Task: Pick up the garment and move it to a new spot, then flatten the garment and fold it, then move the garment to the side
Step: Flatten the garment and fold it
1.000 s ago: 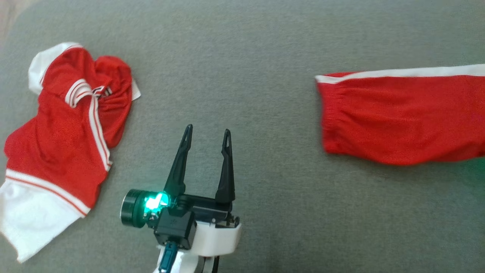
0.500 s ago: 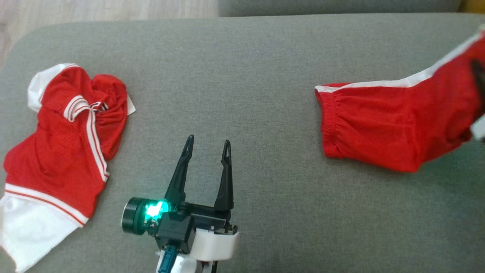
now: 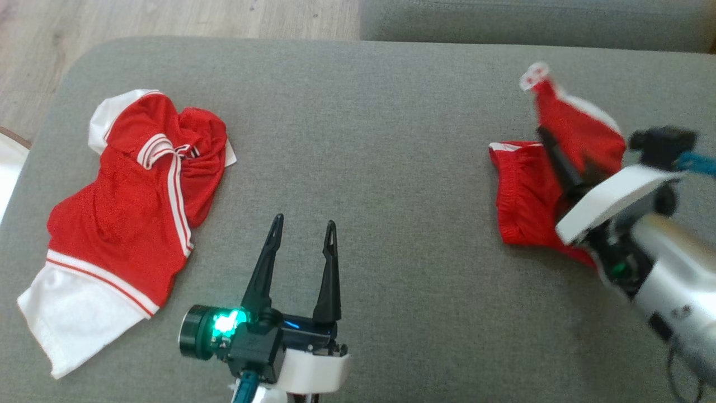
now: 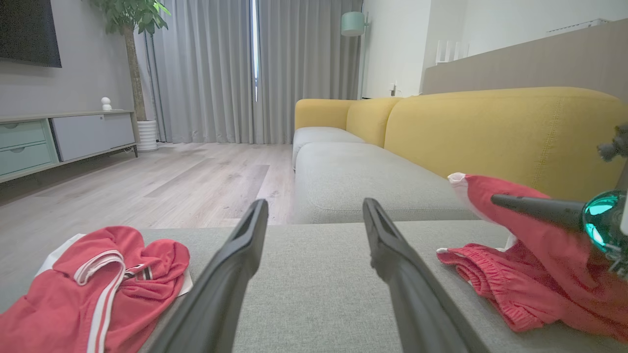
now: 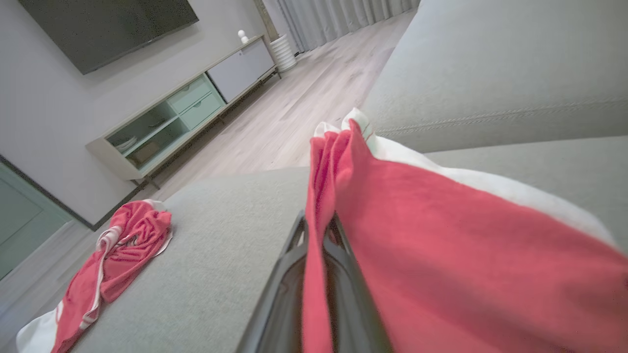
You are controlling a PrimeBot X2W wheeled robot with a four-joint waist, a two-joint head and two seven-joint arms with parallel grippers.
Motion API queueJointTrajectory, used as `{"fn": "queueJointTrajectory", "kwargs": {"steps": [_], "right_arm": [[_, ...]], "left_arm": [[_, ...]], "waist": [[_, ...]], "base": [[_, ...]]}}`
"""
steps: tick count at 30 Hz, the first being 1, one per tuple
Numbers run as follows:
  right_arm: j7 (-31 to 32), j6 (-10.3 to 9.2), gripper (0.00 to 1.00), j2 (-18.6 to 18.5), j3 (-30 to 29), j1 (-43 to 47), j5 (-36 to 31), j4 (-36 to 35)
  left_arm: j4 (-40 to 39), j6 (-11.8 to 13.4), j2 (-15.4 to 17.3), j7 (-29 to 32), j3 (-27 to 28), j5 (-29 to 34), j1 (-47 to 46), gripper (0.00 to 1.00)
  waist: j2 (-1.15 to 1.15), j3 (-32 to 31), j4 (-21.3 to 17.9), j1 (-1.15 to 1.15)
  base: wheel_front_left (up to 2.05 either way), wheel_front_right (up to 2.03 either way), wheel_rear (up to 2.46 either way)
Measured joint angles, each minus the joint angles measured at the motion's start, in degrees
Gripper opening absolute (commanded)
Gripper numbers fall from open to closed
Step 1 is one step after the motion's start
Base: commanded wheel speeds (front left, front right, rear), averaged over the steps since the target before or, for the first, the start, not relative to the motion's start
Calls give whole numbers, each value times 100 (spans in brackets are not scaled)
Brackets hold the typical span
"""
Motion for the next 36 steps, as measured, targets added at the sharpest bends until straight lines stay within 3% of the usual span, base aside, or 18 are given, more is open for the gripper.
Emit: {"fn": "queueJointTrajectory", "kwargs": {"steps": [1, 2, 6, 11, 18, 23, 30, 36], "right_arm": [[0, 0, 43, 114, 2, 69, -34, 40], [0, 0, 100, 212, 0, 147, -42, 60], [-8, 0, 100, 475, -97, 402, -123, 81], [-103, 0, 100, 459, -713, 700, -402, -248], [-109, 0, 100, 437, -2821, 1792, -1889, -770], [-124, 0, 100, 783, -3976, 3010, -3205, -1466], [-124, 0, 100, 1169, -4608, 4181, -4698, -2130], [-124, 0, 100, 1472, -4851, 4582, -5230, -2294]], "left_arm": [[7, 1, 1, 0, 1, 0, 14, 100], [15, 1, 1, 0, 1, 0, 19, 100], [63, 4, 1, 0, 18, -55, 23, 100], [77, 7, 3, 0, 101, -55, 185, 100], [23, 26, 49, 1, 432, -55, 639, 100], [-31, 58, 146, 2, 675, -46, 1016, 100], [19, 30, 213, 3, 955, 63, 1262, 100], [102, -65, 200, 4, 1127, 111, 1543, 100]], "waist": [[0, -19, 17, 0], [0, -38, 31, 0], [0, -125, 50, 0], [0, -297, -3, 0], [0, -672, -226, 0], [0, -890, -492, -1], [0, -1005, -793, 0], [0, -1085, -910, 0]], "base": [[0, 0, 0], [0, 0, 0], [0, 0, 0], [0, 0, 0], [0, 0, 0], [0, 0, 0], [0, 0, 0], [0, 0, 0]]}}
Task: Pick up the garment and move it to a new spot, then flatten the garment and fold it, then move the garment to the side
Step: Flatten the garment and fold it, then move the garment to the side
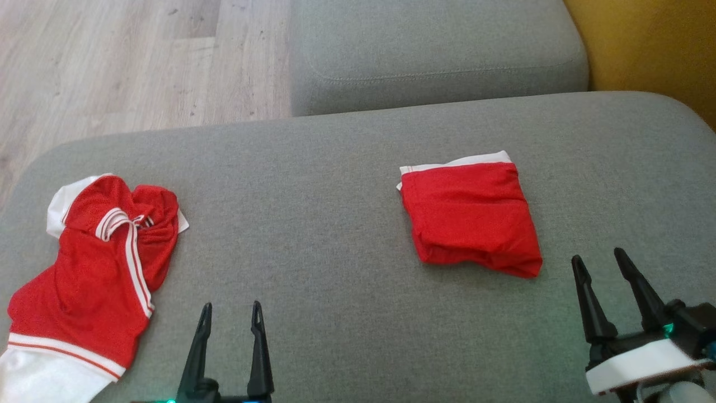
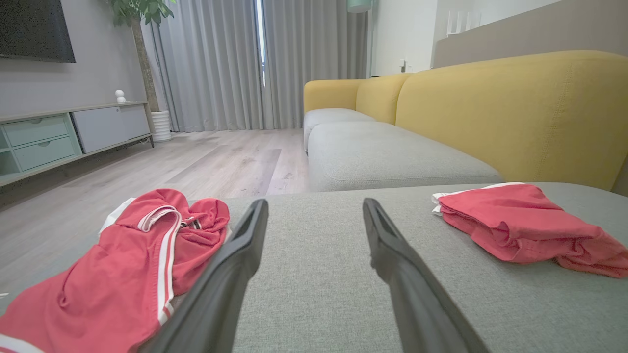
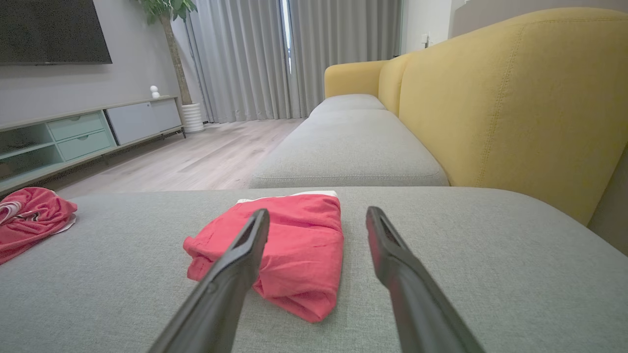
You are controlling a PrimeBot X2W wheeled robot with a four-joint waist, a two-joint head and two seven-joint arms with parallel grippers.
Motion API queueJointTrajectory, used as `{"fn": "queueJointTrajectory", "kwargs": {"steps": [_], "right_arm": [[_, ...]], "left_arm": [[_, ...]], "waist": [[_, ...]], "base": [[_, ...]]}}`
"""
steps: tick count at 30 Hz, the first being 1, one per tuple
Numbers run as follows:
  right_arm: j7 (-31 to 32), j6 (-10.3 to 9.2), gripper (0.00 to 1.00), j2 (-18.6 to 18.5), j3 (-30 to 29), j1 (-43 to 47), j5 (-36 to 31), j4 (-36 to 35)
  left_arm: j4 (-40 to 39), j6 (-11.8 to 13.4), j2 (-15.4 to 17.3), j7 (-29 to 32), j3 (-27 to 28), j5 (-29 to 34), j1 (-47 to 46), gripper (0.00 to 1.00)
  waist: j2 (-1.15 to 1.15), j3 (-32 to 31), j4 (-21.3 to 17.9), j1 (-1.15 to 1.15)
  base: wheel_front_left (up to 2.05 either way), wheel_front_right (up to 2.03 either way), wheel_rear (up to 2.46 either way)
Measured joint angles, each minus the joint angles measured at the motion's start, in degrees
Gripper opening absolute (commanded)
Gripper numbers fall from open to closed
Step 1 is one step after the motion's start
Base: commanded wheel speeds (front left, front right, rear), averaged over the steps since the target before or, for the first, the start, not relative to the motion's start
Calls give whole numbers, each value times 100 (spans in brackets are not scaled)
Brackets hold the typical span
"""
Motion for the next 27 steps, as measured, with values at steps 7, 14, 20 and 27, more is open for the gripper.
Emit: {"fn": "queueJointTrajectory", "kwargs": {"steps": [7, 14, 20, 27], "right_arm": [[0, 0, 100, 57, -24, 70, -121, -11], [0, 0, 100, 68, -51, 127, -147, -5], [0, 0, 100, 67, -44, 127, -152, 30], [0, 0, 100, 67, -36, 130, -151, 59]], "left_arm": [[60, -144, -31, 0, 76, 43, 11, 100], [124, -210, -68, 0, 178, 43, 39, 100], [151, -245, -102, 0, 187, 49, 122, 100], [140, -247, -122, 0, 187, 69, 122, 100]], "waist": [[0, -103, -22, 0], [0, -161, 7, 0], [0, -203, 36, 0], [0, -219, 53, 0]], "base": [[0, 0, 0], [0, 0, 0], [0, 0, 0], [0, 0, 0]]}}
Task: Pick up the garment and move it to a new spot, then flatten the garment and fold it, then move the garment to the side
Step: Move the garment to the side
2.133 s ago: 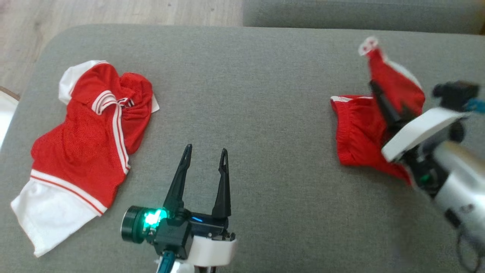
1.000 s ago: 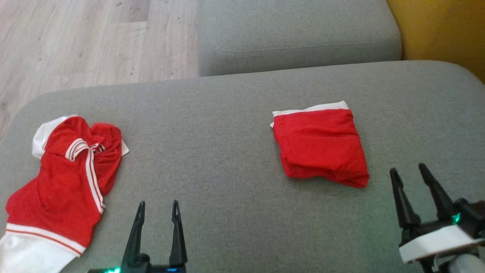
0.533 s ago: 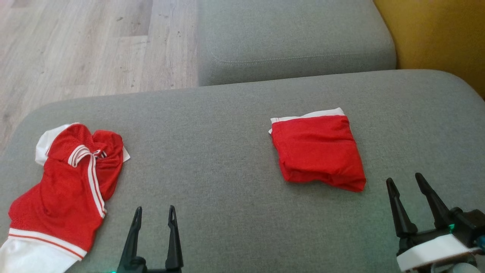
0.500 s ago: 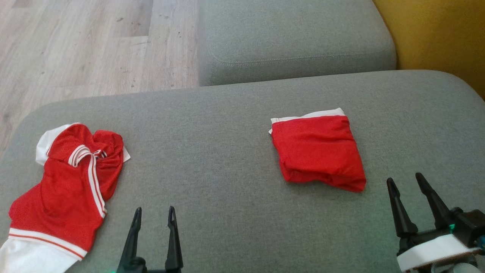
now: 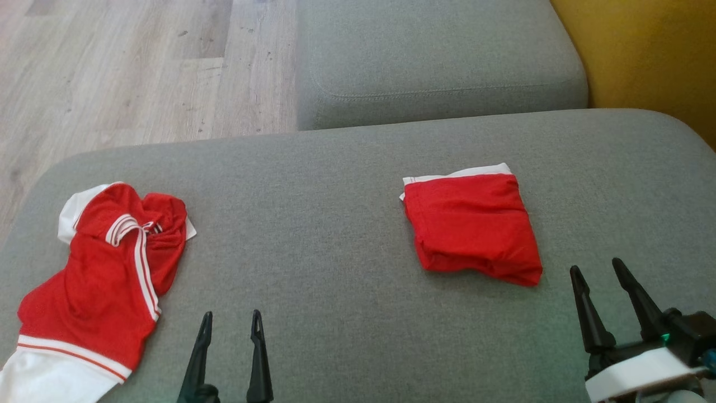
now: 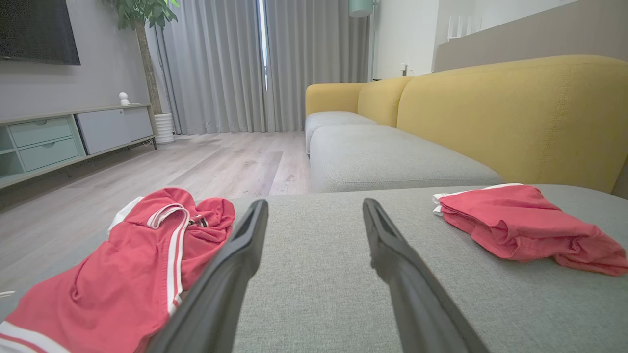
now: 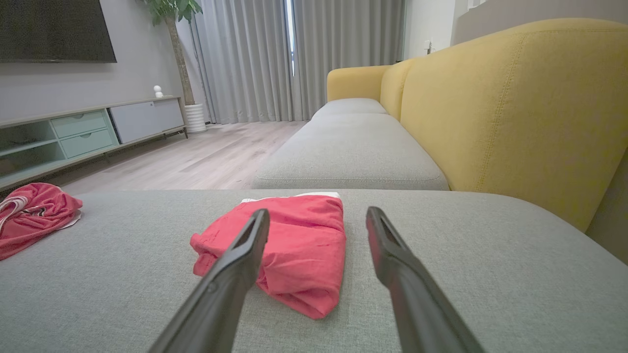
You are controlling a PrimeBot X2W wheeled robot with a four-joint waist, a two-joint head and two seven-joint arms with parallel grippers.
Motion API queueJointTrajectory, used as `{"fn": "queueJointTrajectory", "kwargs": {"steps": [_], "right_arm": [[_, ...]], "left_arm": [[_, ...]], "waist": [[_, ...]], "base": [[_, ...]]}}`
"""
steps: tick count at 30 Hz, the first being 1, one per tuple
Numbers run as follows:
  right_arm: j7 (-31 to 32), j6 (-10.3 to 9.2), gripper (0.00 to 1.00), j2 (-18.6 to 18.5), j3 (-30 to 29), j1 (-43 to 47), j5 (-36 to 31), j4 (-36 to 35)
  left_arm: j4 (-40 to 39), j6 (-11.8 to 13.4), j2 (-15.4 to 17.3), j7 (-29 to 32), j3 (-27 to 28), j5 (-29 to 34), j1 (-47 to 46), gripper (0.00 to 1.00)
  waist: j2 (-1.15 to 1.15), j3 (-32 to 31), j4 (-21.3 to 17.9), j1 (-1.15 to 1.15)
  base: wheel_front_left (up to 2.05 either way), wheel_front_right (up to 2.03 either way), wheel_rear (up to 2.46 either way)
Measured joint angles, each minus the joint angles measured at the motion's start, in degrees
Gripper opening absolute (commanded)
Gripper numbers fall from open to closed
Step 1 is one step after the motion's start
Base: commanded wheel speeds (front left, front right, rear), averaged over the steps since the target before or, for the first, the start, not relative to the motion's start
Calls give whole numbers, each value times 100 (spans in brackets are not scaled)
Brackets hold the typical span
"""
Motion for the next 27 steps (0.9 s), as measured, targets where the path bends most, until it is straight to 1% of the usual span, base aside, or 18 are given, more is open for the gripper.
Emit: {"fn": "queueJointTrajectory", "kwargs": {"steps": [11, 16, 19, 23, 27], "right_arm": [[0, 0, 100, 0, -2, 96, 0, 75], [0, 0, 100, -27, -33, 74, 1, 96], [0, 0, 100, -68, -42, -17, 78, 263], [31, 0, 100, -294, 23, -514, 361, 608], [377, 0, 100, -487, 53, -1259, 746, 942]], "left_arm": [[-69, -22, -14, 0, -73, 45, -4, 100], [-109, 11, -18, 0, -179, 82, -19, 100], [-125, 63, -20, 0, -247, 82, -35, 100], [-156, 123, -24, 0, -414, 82, -285, 100], [-112, 200, -31, 0, -582, 82, -728, 100]], "waist": [[0, 136, 95, 0], [0, 321, 188, 0], [0, 490, 245, 0], [0, 841, 305, 1], [0, 1188, 371, 2]], "base": [[0, 0, 0], [0, 0, 0], [0, 0, 0], [0, 0, 0], [0, 0, 0]]}}
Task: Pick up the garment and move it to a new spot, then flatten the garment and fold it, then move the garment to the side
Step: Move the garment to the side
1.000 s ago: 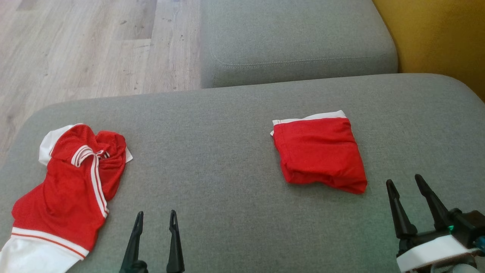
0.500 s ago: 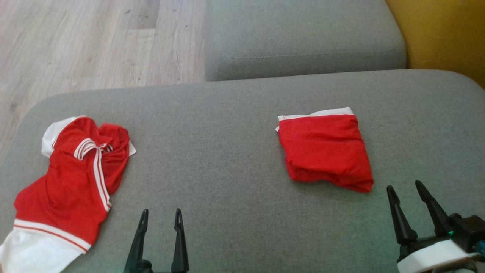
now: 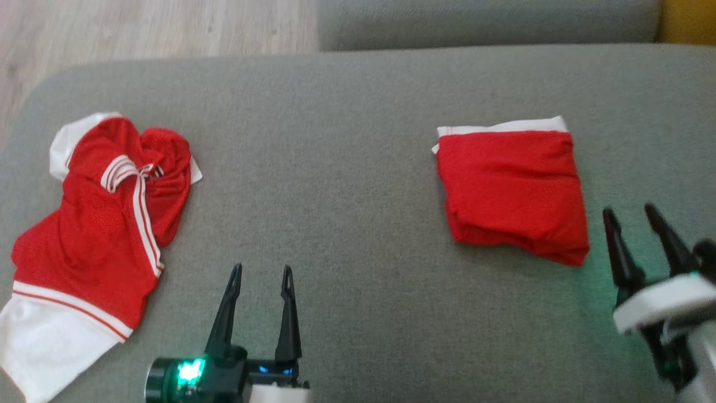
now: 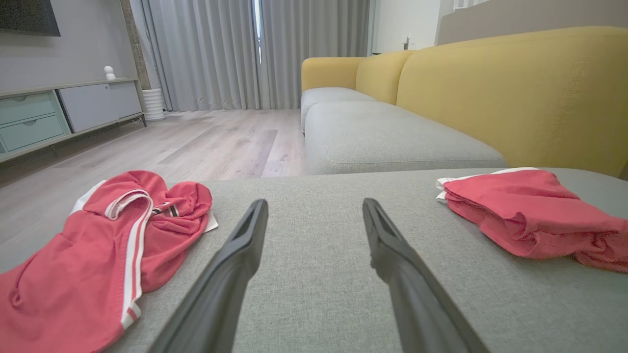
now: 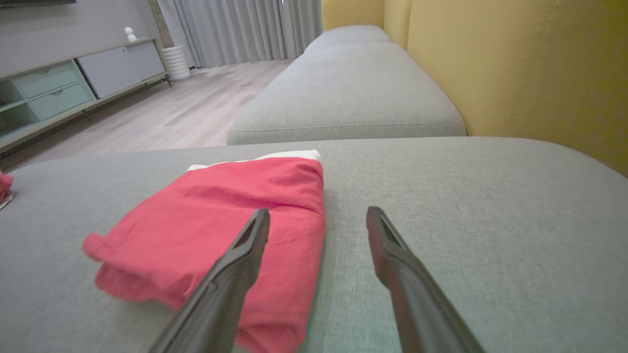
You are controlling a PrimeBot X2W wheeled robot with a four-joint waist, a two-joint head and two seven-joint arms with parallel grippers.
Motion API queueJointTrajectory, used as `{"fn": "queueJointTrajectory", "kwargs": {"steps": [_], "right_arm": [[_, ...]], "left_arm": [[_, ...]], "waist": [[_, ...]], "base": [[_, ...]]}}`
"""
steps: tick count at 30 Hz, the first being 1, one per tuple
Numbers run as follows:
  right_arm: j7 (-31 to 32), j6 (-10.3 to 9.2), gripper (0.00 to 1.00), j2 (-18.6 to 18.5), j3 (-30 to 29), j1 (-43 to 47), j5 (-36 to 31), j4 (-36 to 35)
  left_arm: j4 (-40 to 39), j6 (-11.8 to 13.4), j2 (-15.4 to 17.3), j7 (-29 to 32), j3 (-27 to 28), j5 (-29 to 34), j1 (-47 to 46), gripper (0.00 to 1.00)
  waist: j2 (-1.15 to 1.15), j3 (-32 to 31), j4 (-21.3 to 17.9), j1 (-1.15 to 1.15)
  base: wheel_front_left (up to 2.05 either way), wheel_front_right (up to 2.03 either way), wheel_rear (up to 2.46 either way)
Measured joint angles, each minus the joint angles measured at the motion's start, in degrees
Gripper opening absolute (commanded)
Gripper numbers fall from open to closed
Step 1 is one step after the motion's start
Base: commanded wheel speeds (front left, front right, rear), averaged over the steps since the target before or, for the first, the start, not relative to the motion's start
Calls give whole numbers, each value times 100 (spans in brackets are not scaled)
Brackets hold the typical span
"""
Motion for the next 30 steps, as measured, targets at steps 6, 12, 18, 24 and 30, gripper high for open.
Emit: {"fn": "queueJointTrajectory", "kwargs": {"steps": [6, 12, 18, 24, 30], "right_arm": [[768, 0, 100, -211, 180, -689, 661, 475], [1652, 0, 100, -463, 533, -1212, 1396, 981], [1978, 0, 9, -515, 1059, -1490, 2175, 1082], [1672, 0, 0, -850, 1475, -1753, 2447, 1060], [1427, 0, 0, -1590, 1808, -2139, 2481, 962]], "left_arm": [[68, 143, -7, 0, -229, -3, -311, 100], [151, 221, -7, 0, -400, -62, -618, 100], [196, 298, -11, 0, -516, -120, -763, 100], [192, 343, -11, 0, -524, -177, -923, 100], [64, 365, -12, -1, -517, -212, -1134, 100]], "waist": [[0, 305, 94, 0], [0, 559, 165, -1], [0, 723, 169, -1], [0, 841, 30, -2], [0, 1071, -257, -2]], "base": [[0, 0, 0], [0, 0, 0], [0, 0, 0], [0, 0, 0], [0, 0, 0]]}}
